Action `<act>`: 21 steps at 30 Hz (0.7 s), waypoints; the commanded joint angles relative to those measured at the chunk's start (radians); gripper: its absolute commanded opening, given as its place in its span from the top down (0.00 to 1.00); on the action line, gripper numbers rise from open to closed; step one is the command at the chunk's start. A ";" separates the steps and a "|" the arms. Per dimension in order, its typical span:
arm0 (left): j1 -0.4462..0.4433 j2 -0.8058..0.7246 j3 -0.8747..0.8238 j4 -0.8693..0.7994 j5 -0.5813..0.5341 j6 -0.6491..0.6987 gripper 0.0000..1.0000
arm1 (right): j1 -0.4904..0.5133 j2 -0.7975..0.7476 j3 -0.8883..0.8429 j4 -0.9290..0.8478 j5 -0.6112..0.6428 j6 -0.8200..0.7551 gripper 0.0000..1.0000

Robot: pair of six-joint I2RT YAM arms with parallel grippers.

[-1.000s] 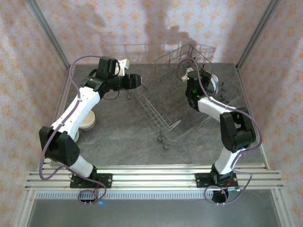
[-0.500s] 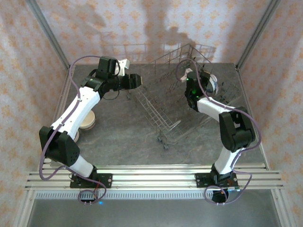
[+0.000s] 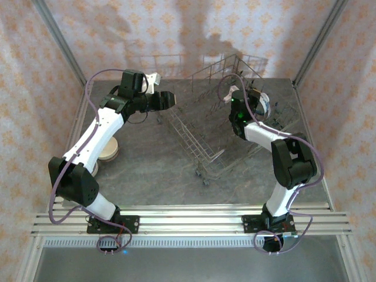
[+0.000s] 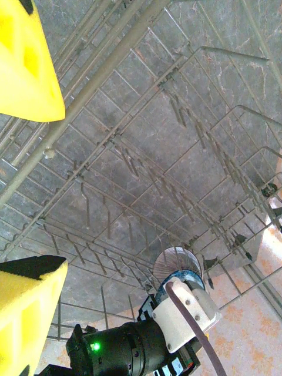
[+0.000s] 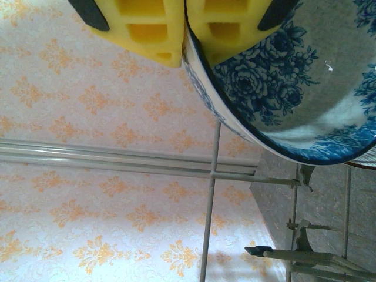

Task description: Load the bowls into the dish rack

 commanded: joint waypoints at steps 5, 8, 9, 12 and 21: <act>0.009 0.010 0.011 0.036 0.022 0.000 0.37 | 0.014 0.079 -0.007 -0.070 -0.026 0.034 1.00; 0.010 0.007 0.009 0.036 0.020 -0.001 0.37 | 0.023 0.088 -0.009 -0.060 -0.012 0.025 1.00; 0.010 0.005 0.008 0.036 0.019 0.001 0.37 | 0.024 0.088 -0.014 -0.049 -0.007 0.021 1.00; 0.011 0.005 0.005 0.036 0.019 0.001 0.37 | 0.024 0.079 -0.032 -0.048 -0.008 0.018 1.00; 0.010 0.004 0.005 0.040 0.023 -0.003 0.37 | 0.034 0.106 -0.029 -0.056 -0.016 0.023 1.00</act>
